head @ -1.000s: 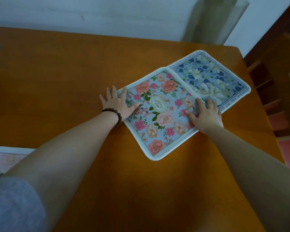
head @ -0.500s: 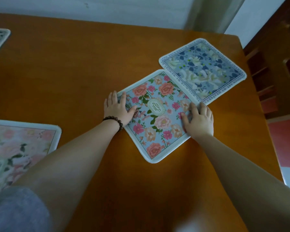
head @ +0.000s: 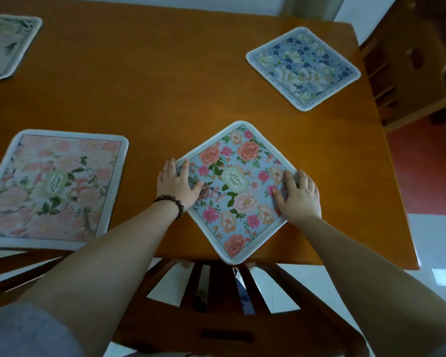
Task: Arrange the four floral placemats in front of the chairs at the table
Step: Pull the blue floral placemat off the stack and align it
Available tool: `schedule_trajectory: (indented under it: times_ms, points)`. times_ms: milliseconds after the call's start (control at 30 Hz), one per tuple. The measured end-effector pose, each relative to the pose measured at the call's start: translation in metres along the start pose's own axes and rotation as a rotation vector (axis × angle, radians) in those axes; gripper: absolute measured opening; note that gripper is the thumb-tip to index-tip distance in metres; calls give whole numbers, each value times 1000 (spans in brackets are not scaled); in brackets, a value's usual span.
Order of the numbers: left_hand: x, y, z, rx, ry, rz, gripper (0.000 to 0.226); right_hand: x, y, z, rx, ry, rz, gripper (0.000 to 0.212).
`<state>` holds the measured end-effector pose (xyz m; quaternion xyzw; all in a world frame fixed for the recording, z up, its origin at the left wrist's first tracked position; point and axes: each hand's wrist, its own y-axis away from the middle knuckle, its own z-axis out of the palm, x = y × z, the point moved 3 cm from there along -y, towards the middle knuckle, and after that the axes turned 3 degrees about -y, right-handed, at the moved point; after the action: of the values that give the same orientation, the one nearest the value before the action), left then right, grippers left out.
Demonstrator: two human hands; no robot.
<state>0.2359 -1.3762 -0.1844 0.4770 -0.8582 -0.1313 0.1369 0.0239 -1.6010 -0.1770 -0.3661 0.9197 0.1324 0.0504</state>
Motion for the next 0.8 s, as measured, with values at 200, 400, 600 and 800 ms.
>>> schedule_trajectory:
  times_ms: [200,400,600,800]
  points:
    - [-16,55,8,-41,71,28,78,-7,45,2,-82,-18,80,72]
    - [-14,58,-7,43,84,41,83,-27,88,0,34,-205,304,86]
    - [2,26,-16,60,25,109,85,-48,110,27,-28,-364,382,92]
    - [18,12,-4,-51,2,96,85,-50,90,30,7,-405,254,96]
